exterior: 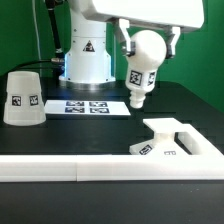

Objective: Assemble lamp

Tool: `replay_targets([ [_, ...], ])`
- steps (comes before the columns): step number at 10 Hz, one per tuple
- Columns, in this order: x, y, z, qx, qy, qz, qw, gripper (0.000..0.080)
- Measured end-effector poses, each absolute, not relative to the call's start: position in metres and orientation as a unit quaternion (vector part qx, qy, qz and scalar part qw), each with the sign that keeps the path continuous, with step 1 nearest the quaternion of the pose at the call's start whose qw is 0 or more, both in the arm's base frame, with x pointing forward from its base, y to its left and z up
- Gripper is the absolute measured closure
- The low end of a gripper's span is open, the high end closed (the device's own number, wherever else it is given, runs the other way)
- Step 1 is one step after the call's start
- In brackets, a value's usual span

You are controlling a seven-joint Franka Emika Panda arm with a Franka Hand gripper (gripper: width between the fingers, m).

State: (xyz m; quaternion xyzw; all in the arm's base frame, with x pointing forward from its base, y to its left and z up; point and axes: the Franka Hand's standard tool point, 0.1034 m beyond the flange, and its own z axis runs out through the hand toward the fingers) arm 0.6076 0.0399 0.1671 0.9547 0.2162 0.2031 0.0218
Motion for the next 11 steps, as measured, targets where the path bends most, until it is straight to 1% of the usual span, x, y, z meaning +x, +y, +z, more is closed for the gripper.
replay_targets([
  [1,0.606,0.046,0.165,0.957,0.212,0.197,0.018,0.0222],
  [2,0.616,0.055,0.169,0.955,0.216,0.202,0.016,0.0222],
  [4,0.631,0.064,0.167,0.951,0.221,0.217,0.016,0.0222],
  [7,0.629,0.065,0.164,0.952,0.217,0.214,0.015,0.0222],
  [9,0.628,0.078,0.164,0.953,0.216,0.214,0.01,0.0222],
  [11,0.625,0.081,0.159,0.953,0.218,0.212,0.009,0.0222],
])
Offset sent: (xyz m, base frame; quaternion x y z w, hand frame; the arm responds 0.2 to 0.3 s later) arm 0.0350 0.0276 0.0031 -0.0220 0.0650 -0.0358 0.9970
